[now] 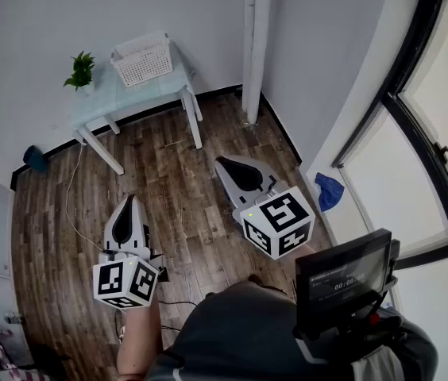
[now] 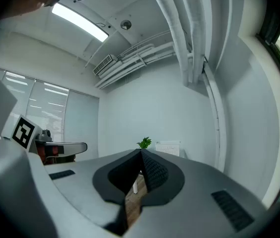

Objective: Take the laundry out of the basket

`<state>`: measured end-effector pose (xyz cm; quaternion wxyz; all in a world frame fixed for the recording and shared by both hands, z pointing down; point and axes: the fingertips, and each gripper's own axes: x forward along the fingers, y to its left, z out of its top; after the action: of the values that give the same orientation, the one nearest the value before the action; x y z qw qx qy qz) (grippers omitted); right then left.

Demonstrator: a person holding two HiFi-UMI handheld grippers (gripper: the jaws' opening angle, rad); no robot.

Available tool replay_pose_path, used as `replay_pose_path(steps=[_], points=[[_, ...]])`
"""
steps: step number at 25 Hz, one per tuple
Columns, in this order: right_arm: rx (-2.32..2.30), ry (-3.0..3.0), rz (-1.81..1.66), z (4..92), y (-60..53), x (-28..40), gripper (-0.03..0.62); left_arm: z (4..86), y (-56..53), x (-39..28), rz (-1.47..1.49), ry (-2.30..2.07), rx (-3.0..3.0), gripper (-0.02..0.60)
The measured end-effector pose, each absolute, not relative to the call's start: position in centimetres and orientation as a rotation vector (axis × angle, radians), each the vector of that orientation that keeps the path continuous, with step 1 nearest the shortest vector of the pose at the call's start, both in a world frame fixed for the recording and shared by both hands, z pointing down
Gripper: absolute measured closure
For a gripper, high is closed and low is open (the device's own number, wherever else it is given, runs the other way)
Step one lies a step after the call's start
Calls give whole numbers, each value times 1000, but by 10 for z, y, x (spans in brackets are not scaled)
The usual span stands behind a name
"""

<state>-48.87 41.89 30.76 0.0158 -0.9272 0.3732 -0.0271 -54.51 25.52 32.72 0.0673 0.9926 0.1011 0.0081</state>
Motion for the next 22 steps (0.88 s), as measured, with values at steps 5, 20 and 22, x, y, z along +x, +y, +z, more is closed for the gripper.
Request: replay_pose_path(steps=[5,20,22], points=[[-2871,1180,-90,307,415,-492,579,329,260,-547,41,332,3000,574],[-2874,1185,-117,311,373,-508,579,336,234,-563,28,402,2996,574],[-2886,1191,-118,314,357,-513,578,337,220,-566,8,409,3003,574]])
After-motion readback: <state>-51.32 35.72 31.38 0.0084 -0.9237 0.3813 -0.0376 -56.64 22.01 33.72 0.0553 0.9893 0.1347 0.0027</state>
